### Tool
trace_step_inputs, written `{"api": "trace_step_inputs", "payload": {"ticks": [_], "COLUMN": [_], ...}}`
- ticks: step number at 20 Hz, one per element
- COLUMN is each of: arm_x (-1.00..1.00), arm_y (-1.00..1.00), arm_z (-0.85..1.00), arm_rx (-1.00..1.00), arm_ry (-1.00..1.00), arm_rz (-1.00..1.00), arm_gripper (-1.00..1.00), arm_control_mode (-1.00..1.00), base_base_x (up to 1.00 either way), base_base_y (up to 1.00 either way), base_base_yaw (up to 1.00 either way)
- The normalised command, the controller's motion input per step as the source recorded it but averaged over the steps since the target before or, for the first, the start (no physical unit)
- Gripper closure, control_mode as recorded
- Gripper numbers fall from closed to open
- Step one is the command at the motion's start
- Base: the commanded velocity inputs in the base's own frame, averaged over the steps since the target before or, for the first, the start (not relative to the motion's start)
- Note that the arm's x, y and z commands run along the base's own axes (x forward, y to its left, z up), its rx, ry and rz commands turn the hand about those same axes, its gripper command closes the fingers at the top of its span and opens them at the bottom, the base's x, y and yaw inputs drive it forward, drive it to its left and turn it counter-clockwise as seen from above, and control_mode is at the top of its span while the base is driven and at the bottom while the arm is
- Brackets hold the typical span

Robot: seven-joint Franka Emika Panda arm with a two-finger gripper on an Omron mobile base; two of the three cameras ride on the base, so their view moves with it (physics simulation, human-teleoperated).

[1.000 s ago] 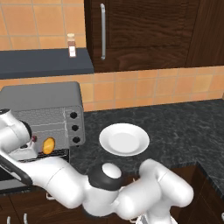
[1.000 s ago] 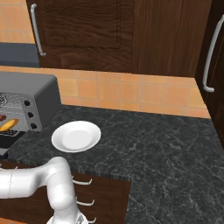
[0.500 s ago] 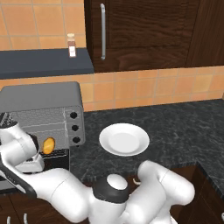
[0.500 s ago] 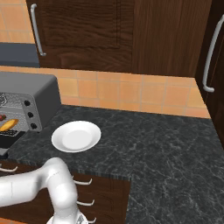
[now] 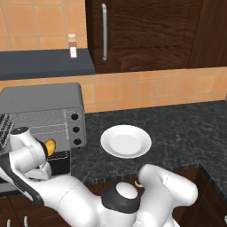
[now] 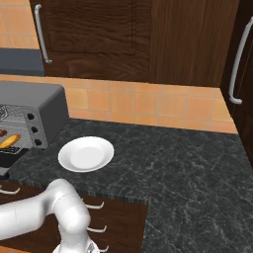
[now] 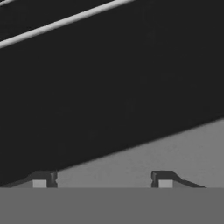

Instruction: Pick up the kebab skewer and baguette bread, and place them inside the toaster oven. Close the toaster oven door and start by setting the timer.

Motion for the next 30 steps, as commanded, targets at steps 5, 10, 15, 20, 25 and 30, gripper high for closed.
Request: {"api": "trace_step_inputs", "payload": {"ticks": [5, 10, 15, 20, 25, 30], "arm_x": [0.23, 0.51, 0.32, 0.21, 0.23, 0.28], "arm_y": [-0.12, -0.1, -0.15, -0.16, -0.16, -0.11], "arm_z": [-0.2, -0.07, -0.04, -0.07, -0.01, -0.01], "arm_rx": [0.0, -0.06, -0.09, -0.01, 0.0, 0.0], "arm_ry": [0.0, 0.0, 0.0, 0.0, 0.0, 0.0], "arm_rz": [-0.07, -0.03, 0.0, 0.0, 0.0, 0.0], "arm_gripper": [-1.0, -1.0, -1.0, -1.0, -1.0, -1.0], "arm_control_mode": [-1.0, -1.0, -1.0, -1.0, -1.0, -1.0], "base_base_x": [0.0, 0.0, 0.0, 0.0, 0.0, 0.0], "base_base_y": [0.0, 0.0, 0.0, 0.0, 0.0, 0.0], "base_base_yaw": [0.0, 0.0, 0.0, 0.0, 0.0, 0.0]}}
